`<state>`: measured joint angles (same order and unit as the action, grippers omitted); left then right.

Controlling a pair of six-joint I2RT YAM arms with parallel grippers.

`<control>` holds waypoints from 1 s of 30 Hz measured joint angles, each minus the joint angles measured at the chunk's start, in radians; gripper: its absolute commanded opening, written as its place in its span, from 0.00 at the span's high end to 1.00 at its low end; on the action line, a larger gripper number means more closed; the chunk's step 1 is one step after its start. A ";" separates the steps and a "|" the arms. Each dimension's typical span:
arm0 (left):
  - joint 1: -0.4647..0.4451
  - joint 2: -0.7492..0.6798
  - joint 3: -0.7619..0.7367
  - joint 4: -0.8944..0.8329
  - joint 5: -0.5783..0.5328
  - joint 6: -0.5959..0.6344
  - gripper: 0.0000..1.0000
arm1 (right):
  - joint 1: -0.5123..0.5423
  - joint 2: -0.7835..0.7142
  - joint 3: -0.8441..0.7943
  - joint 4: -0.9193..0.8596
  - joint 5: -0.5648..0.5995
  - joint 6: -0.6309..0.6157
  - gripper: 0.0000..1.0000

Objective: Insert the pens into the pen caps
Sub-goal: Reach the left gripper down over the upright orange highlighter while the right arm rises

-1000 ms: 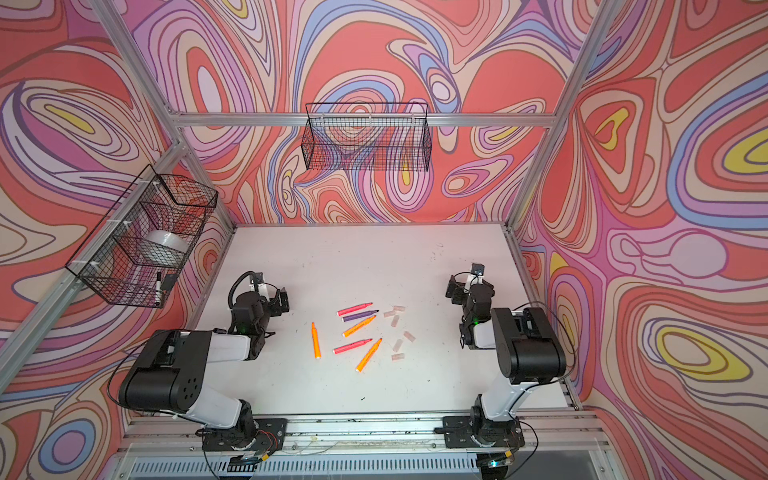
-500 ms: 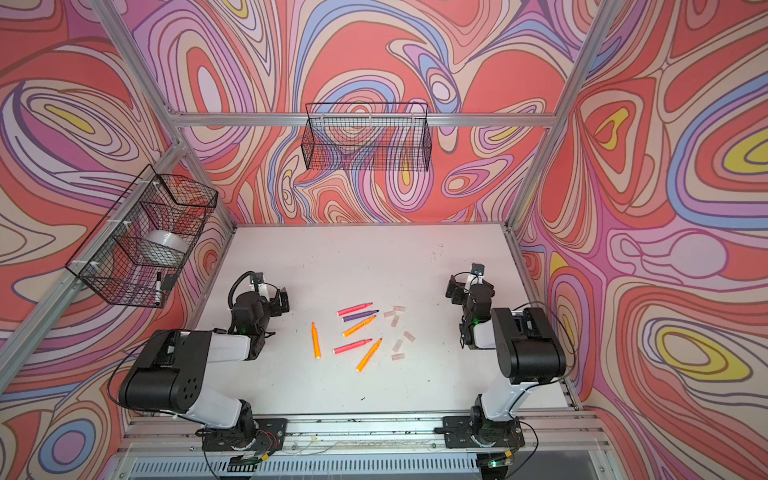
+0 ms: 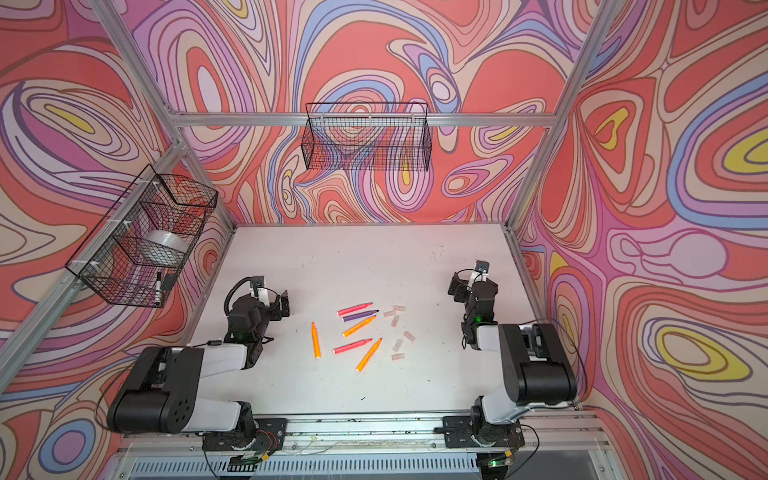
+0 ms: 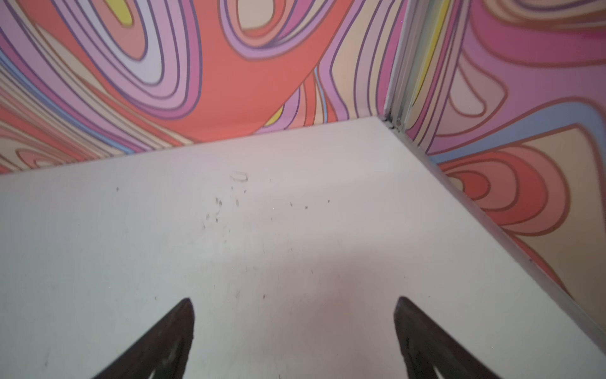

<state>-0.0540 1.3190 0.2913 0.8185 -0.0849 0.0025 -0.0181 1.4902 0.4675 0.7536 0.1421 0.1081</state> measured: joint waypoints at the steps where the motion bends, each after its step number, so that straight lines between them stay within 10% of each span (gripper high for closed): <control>1: -0.002 -0.050 0.001 -0.023 0.001 -0.004 0.00 | 0.000 -0.034 0.031 -0.061 0.008 0.019 0.02; 14: 0.018 -0.433 0.206 -0.525 0.342 -0.332 0.00 | 0.000 -0.322 0.348 -0.784 -0.180 0.342 0.02; 30: 0.021 -0.726 0.204 -0.824 0.750 -0.646 0.00 | 0.000 -0.534 0.173 -0.858 -0.294 0.463 0.01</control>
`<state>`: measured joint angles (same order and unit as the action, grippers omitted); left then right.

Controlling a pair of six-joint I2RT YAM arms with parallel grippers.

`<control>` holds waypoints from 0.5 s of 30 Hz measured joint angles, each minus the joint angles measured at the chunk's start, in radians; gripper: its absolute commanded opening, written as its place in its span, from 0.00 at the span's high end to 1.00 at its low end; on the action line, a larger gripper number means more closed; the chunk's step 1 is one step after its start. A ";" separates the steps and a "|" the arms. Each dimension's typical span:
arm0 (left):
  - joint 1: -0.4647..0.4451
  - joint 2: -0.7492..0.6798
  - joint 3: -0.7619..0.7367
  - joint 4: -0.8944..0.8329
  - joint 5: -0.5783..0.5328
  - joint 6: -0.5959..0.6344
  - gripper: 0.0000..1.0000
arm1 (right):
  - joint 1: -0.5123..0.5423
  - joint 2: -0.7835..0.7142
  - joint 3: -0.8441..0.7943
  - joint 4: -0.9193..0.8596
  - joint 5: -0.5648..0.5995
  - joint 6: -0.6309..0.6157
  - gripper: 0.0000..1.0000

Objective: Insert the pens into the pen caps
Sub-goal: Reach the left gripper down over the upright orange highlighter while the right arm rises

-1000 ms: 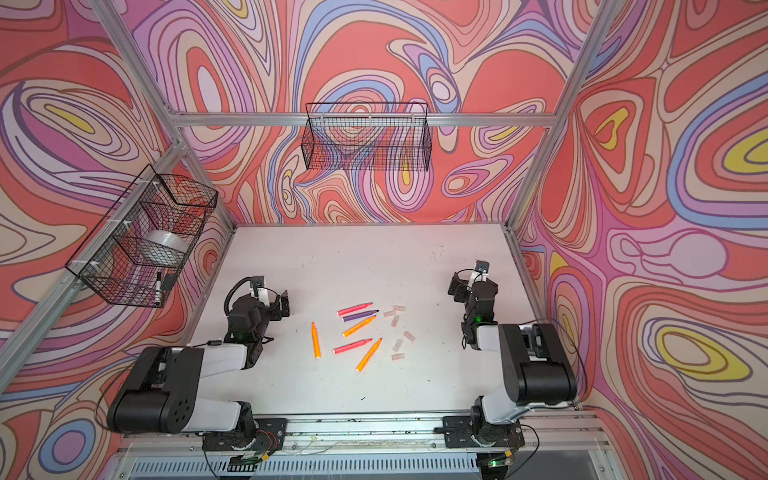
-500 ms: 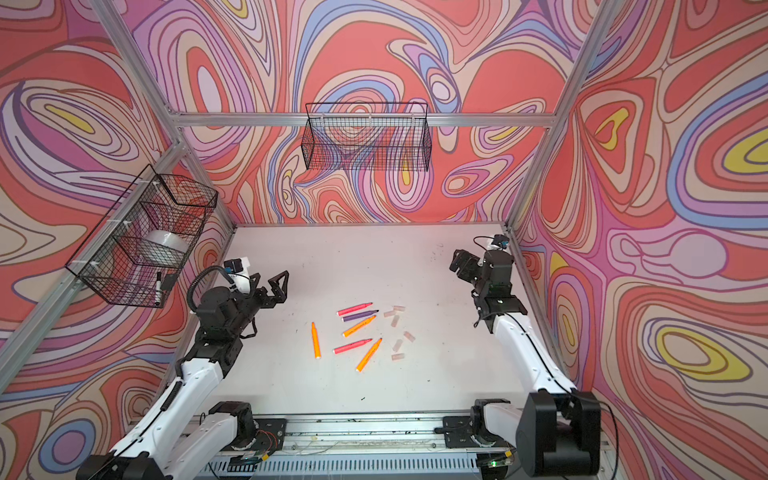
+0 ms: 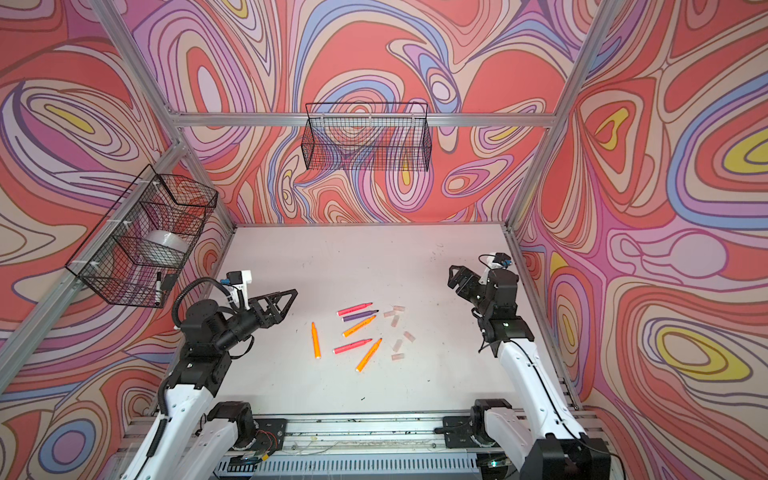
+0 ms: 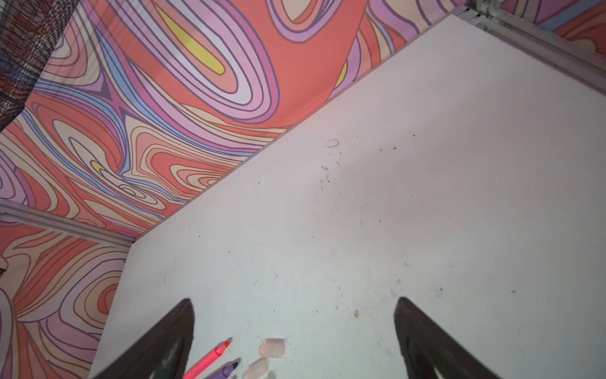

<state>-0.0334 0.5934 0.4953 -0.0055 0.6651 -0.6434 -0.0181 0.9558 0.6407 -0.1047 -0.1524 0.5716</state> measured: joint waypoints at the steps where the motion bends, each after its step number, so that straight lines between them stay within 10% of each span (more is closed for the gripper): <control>1: -0.021 -0.051 -0.002 -0.037 -0.004 0.002 0.00 | 0.000 -0.018 -0.024 0.003 0.005 0.003 0.02; 6: -0.215 -0.135 -0.047 -0.060 -0.037 0.004 0.22 | 0.000 -0.019 -0.079 0.043 -0.011 0.018 0.02; 15: -0.858 0.351 -0.042 -0.080 -0.430 0.091 0.42 | 0.000 0.188 -0.129 0.136 0.090 -0.005 0.03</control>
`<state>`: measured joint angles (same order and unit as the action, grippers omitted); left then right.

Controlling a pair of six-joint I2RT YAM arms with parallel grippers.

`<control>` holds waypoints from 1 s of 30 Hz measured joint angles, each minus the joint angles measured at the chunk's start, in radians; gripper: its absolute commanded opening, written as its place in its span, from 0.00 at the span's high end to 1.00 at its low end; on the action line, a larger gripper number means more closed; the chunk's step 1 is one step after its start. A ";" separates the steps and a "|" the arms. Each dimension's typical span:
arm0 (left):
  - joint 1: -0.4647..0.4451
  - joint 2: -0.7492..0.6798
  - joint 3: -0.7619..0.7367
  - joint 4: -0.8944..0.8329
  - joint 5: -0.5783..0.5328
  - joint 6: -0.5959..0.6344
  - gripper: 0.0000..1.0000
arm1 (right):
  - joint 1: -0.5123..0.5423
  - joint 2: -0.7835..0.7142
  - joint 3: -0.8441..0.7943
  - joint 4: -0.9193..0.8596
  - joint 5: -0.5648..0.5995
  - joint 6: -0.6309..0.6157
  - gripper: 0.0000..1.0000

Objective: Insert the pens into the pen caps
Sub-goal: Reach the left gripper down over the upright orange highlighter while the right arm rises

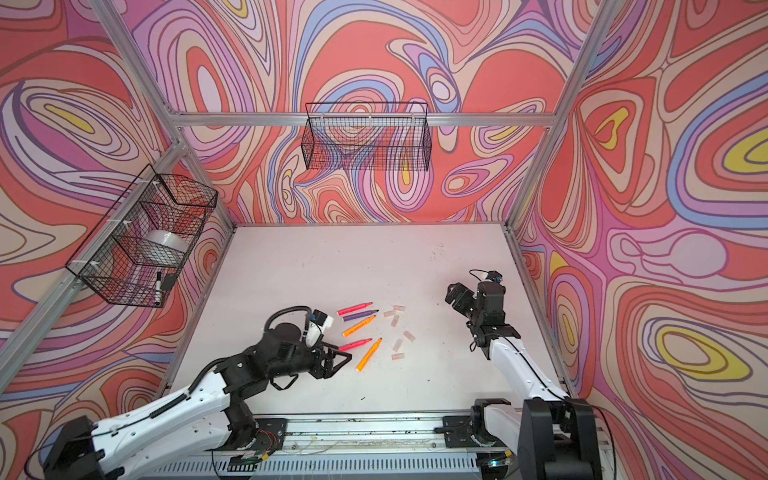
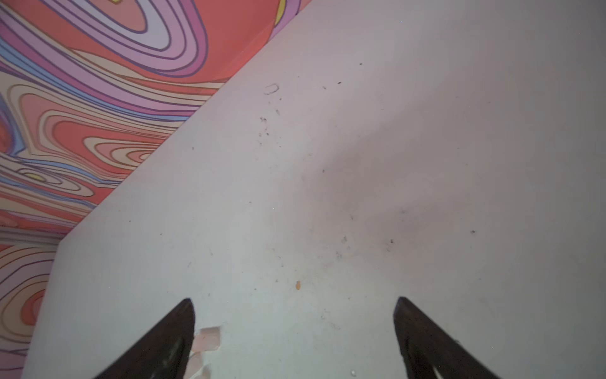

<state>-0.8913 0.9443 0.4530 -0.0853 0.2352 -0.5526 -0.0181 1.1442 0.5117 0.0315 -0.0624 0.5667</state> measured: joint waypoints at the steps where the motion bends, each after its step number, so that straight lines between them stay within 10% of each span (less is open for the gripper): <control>1: -0.027 0.069 0.021 -0.002 -0.026 0.006 0.44 | 0.000 0.014 0.000 0.005 0.025 -0.004 0.02; 10: -0.095 0.451 0.208 0.008 -0.144 0.063 0.50 | 0.000 -0.026 -0.070 0.137 0.159 -0.006 0.02; 30: -0.105 0.676 0.393 -0.141 -0.227 0.119 0.54 | 0.000 0.000 -0.097 0.200 0.166 -0.004 0.04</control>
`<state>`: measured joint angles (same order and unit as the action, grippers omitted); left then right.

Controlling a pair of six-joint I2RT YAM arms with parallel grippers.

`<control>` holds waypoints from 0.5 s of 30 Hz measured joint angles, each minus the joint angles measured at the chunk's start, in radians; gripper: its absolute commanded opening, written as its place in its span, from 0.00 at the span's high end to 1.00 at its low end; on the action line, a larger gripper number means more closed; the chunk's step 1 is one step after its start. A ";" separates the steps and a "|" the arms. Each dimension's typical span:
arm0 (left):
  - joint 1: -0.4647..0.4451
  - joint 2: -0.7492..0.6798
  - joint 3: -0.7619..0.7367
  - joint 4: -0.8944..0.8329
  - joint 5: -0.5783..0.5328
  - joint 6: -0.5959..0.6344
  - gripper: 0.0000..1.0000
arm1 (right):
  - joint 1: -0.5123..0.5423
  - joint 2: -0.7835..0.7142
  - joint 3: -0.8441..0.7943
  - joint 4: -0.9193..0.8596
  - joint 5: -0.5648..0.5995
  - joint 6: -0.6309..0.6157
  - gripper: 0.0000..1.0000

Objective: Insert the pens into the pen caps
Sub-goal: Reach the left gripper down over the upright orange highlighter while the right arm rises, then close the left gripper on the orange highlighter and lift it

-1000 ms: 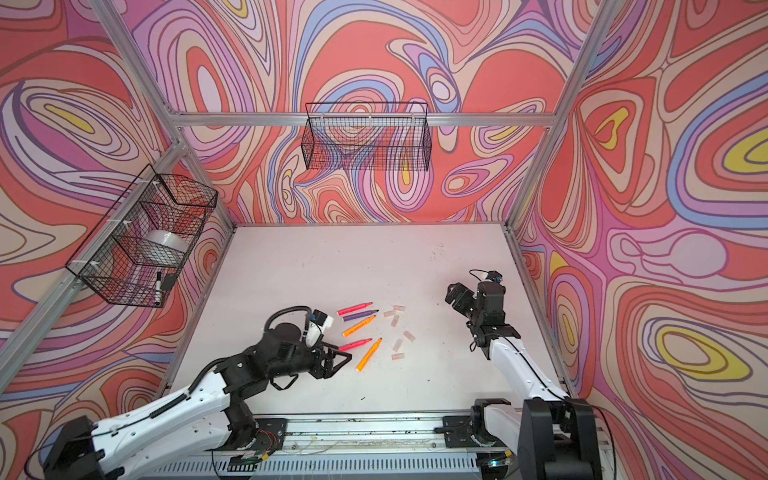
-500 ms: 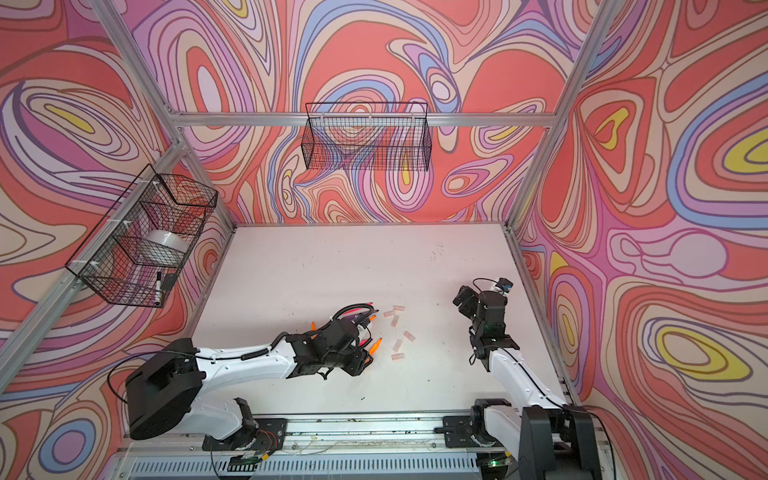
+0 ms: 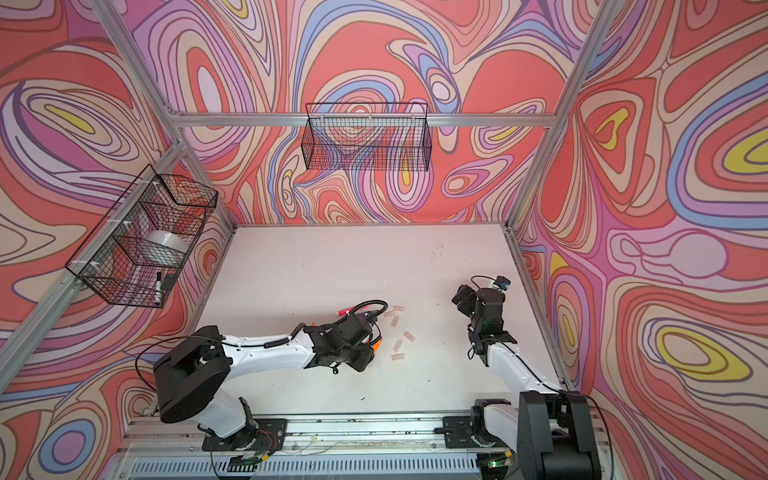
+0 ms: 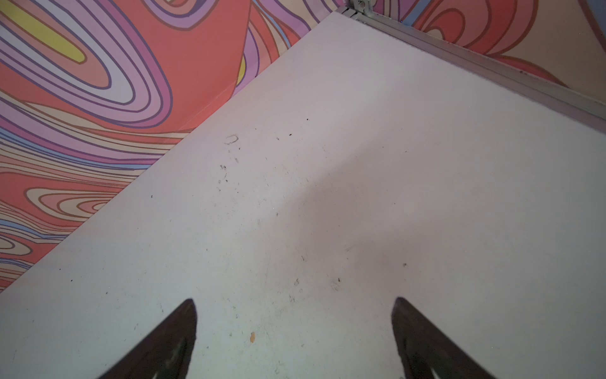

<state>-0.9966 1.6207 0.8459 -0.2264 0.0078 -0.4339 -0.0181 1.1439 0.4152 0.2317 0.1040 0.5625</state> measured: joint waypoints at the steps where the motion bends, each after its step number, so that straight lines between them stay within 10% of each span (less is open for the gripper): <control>1: -0.003 0.006 0.005 -0.013 -0.003 0.001 0.54 | 0.000 0.000 0.000 0.000 0.000 0.000 0.04; 15: -0.053 0.105 0.106 -0.101 -0.076 0.004 0.65 | 0.000 0.000 0.000 0.000 0.000 0.000 0.05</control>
<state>-1.0500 1.7260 0.9516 -0.3279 -0.0685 -0.4297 -0.0177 1.1435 0.4152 0.2317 0.1036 0.5625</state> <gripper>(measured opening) 0.388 0.951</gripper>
